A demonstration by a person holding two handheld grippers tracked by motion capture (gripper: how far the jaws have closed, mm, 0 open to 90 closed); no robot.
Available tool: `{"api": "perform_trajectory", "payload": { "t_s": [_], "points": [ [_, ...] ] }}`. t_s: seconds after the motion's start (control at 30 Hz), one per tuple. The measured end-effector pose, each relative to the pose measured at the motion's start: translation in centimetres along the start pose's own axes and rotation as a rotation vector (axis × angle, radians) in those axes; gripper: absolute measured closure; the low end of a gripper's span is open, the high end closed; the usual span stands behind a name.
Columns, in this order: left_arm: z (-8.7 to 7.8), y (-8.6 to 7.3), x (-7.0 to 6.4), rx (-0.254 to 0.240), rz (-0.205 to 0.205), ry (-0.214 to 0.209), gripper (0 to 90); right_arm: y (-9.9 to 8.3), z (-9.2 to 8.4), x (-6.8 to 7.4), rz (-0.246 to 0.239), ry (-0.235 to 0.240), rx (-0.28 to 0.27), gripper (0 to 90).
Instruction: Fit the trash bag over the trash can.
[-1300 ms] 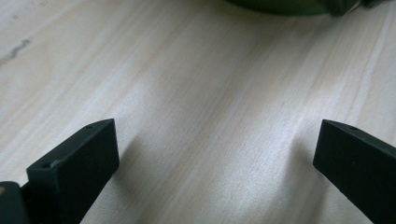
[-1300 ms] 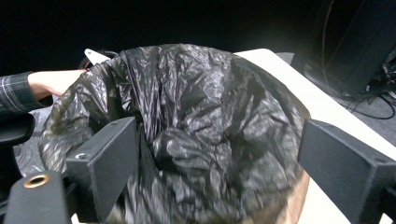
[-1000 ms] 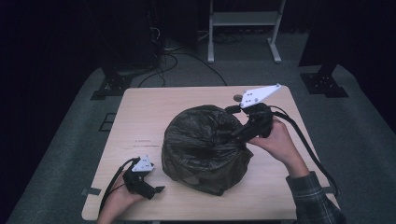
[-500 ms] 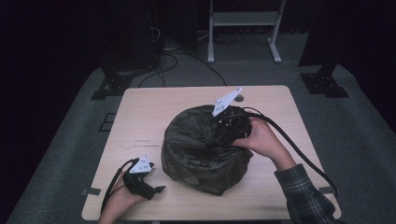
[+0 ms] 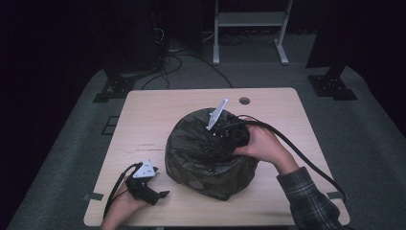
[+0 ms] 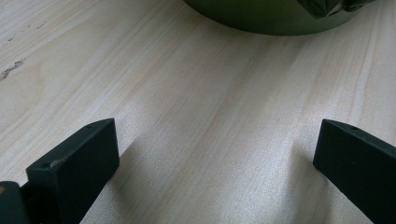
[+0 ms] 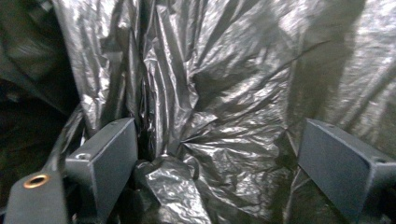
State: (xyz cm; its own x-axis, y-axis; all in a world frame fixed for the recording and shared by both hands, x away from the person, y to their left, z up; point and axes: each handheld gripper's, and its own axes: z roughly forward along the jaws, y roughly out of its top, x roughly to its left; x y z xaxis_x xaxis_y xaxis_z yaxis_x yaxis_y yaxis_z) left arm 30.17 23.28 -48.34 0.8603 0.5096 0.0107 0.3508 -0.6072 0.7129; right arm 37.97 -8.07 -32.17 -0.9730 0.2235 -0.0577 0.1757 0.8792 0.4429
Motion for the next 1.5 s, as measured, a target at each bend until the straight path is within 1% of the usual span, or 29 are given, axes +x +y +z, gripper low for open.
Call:
{"api": "perform_trajectory", "payload": {
  "t_s": [0.03, 0.07, 0.17, 0.2, 0.3, 0.4, 0.43, 0.47, 0.5, 0.53, 0.63, 0.67, 0.73, 0.77, 0.87, 0.9, 0.93, 0.97, 1.0, 1.03, 1.07, 1.1, 1.2, 1.27, 1.3, 1.37, 1.4, 1.43, 1.5],
  "points": [
    [0.0, 0.0, 0.0, 0.000, 0.000, 0.000, 0.0, 0.0, 0.0, 0.0, 0.000, 0.000, 0.000, 11.1],
    [0.0, 0.0, 0.0, 0.000, 0.000, 0.000, 0.0, 0.1, 0.2, 0.1, -0.008, -0.009, 0.033, 11.0],
    [0.0, 0.0, 0.0, 0.000, 0.000, 0.000, 0.0, 0.2, 0.2, 0.0, -0.007, -0.003, 0.038, 11.0],
    [0.0, 0.0, 0.0, 0.000, -0.001, -0.001, 0.0, 0.1, 0.4, 0.2, -0.012, 0.001, 0.059, 11.1],
    [0.0, 0.0, 0.0, 0.000, -0.001, -0.001, 0.0, 0.1, 0.5, 0.3, -0.016, 0.002, 0.080, 11.1],
    [0.0, 0.0, 0.0, 0.000, -0.001, 0.000, 0.0, 0.1, 0.4, 0.3, -0.017, 0.002, 0.072, 10.9],
    [0.0, 0.0, 0.0, 0.000, -0.002, 0.000, 0.0, 0.1, 0.0, 0.2, -0.010, -0.005, 0.042, 10.8],
    [0.0, 0.0, 0.0, 0.000, -0.002, 0.000, 0.0, 0.1, 0.0, 0.2, -0.010, -0.005, 0.042, 10.8],
    [0.0, 0.0, 0.0, 0.000, -0.002, 0.000, 0.0, 0.1, -0.3, 0.2, -0.004, -0.012, 0.025, 10.8],
    [0.0, 0.0, 0.0, 0.001, -0.001, 0.000, 0.0, 0.2, -1.2, 0.1, 0.009, -0.009, -0.017, 10.8],
    [0.0, 0.0, 0.0, 0.000, -0.002, 0.000, 0.0, 0.2, -2.5, -0.1, 0.016, -0.028, -0.075, 10.8],
    [0.0, 0.0, 0.0, 0.000, -0.002, 0.000, 0.0, 0.2, -2.5, -0.1, 0.016, -0.028, -0.075, 10.8],
    [0.0, 0.0, 0.0, 0.000, -0.002, 0.000, 0.0, 0.2, -3.3, -0.3, 0.028, -0.027, -0.105, 10.8],
    [0.0, 0.0, 0.0, 0.000, -0.002, 0.000, 0.0, 0.7, -3.8, -0.1, 0.024, -0.035, -0.127, 10.8],
    [0.0, 0.0, 0.0, 0.000, -0.002, 0.000, 0.0, 1.8, -3.9, 0.3, 0.009, -0.021, -0.158, 10.7],
    [0.0, 0.0, 0.0, 0.000, -0.002, 0.000, 0.0, 1.8, -3.9, 0.3, 0.009, -0.021, -0.158, 10.7],
    [0.0, 0.0, 0.0, 0.000, -0.002, 0.001, 0.0, 2.2, -3.8, 0.5, 0.005, -0.020, -0.158, 10.7],
    [0.0, 0.0, 0.0, 0.001, -0.002, 0.001, 0.0, 3.1, -3.4, 0.7, 0.000, -0.018, -0.159, 10.7],
    [0.0, 0.0, 0.0, 0.001, -0.002, 0.001, 0.0, 3.1, -3.4, 0.7, 0.000, -0.018, -0.159, 10.7],
    [0.0, 0.0, 0.0, 0.000, -0.002, 0.000, 0.0, 4.0, -3.0, 0.9, -0.010, -0.014, -0.158, 10.7],
    [0.0, 0.0, 0.0, 0.000, -0.002, 0.000, 0.0, 4.0, -3.0, 0.9, -0.010, -0.014, -0.158, 10.7],
    [0.0, 0.0, 0.0, 0.000, -0.002, 0.001, 0.0, 4.8, -2.4, 1.0, -0.009, -0.005, -0.160, 10.8],
    [0.0, 0.0, 0.0, 0.000, -0.002, 0.001, 0.0, 5.7, -1.4, 1.0, -0.015, -0.007, -0.139, 10.8],
    [0.0, 0.0, 0.0, 0.000, -0.002, 0.000, 0.0, 5.9, -1.0, 0.9, -0.009, -0.003, -0.135, 10.7],
    [0.0, 0.0, 0.0, 0.000, -0.002, 0.000, 0.0, 6.1, 0.1, 0.3, 0.003, 0.001, -0.120, 10.7],
    [0.0, 0.0, 0.0, 0.000, -0.002, 0.000, 0.0, 6.1, 0.8, 0.0, 0.015, 0.008, -0.107, 10.7],
    [0.0, 0.0, 0.0, 0.000, -0.002, 0.000, 0.0, 6.1, 0.8, 0.0, 0.015, 0.008, -0.107, 10.7],
    [0.0, 0.0, 0.0, 0.000, -0.002, 0.000, 0.0, 6.3, 1.8, -0.2, 0.021, 0.008, -0.089, 10.7],
    [0.0, 0.0, 0.0, 0.000, -0.002, 0.000, 0.0, 6.4, 2.0, -0.2, 0.026, 0.008, -0.084, 10.7]
  ]
}}
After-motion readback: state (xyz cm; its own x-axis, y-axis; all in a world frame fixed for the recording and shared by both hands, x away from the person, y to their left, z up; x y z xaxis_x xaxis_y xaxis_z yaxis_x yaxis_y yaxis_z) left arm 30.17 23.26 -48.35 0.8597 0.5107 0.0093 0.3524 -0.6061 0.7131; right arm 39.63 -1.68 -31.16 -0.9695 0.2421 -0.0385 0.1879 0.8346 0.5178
